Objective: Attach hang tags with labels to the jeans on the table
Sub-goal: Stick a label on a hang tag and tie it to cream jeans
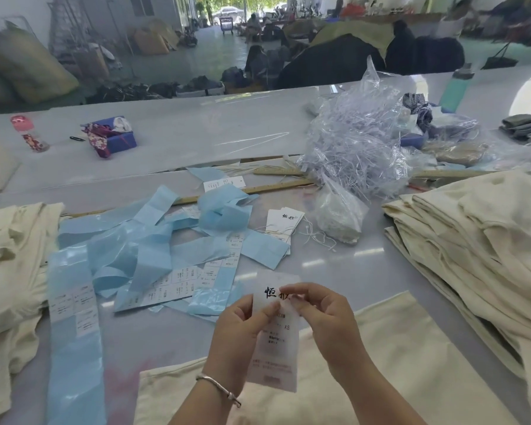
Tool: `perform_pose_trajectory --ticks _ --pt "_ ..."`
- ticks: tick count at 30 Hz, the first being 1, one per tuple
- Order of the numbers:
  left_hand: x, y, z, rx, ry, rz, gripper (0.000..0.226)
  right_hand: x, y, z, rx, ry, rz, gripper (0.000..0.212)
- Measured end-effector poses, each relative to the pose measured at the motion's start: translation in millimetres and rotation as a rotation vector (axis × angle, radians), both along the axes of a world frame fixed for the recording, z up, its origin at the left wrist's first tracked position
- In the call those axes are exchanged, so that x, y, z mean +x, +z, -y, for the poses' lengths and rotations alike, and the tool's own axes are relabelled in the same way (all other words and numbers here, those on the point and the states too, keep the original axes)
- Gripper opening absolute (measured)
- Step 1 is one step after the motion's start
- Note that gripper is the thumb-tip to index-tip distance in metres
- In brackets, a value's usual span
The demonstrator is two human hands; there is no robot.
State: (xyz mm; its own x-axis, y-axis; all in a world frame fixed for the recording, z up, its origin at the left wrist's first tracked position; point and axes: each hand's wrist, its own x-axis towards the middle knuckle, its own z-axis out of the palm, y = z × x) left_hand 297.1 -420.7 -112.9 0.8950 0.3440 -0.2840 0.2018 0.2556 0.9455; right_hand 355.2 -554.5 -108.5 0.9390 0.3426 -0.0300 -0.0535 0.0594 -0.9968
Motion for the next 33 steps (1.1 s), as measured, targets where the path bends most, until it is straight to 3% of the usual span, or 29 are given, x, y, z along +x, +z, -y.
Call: perform_pose_trajectory --ticks 4,7,11,18,23,26,28,29,33 --pt "23.6 -22.5 -4.3 -0.007 0.175 -0.07 0.05 71.4 -43.7 26.2 -0.471 -0.188 0.202 0.018" --pt "34.8 -36.4 -8.4 0.054 0.204 -0.127 0.028 129.3 -71.5 43.6 -0.765 -0.279 0.192 0.013" --pt "45.5 -48.8 -5.9 0.089 0.167 -0.16 0.009 187.7 -85.3 36.8 -0.857 -0.288 0.176 0.014" --pt "50.5 -49.7 -6.2 0.071 0.158 -0.185 0.015 250.1 -91.7 -16.0 -1.082 0.126 0.434 0.038" --pt "47.7 -42.3 -17.6 0.079 0.159 -0.197 0.028 264.9 -105.0 -30.4 -1.247 0.197 0.497 0.011" --pt "43.0 -42.1 -20.5 0.079 0.189 -0.213 0.028 266.6 -105.1 -33.3 -1.311 0.234 0.539 0.01" --pt "38.5 -41.2 -20.9 0.064 0.205 -0.211 0.023 262.3 -96.8 -36.7 -1.171 0.171 0.506 0.01" --pt "35.7 -39.8 -21.3 0.053 0.207 -0.208 0.022 257.0 -89.0 -38.8 -1.004 0.108 0.438 0.01" --pt "23.1 -30.6 -25.0 0.034 0.203 -0.187 0.035 224.0 -29.2 -38.4 -0.073 -0.02 0.026 0.02"
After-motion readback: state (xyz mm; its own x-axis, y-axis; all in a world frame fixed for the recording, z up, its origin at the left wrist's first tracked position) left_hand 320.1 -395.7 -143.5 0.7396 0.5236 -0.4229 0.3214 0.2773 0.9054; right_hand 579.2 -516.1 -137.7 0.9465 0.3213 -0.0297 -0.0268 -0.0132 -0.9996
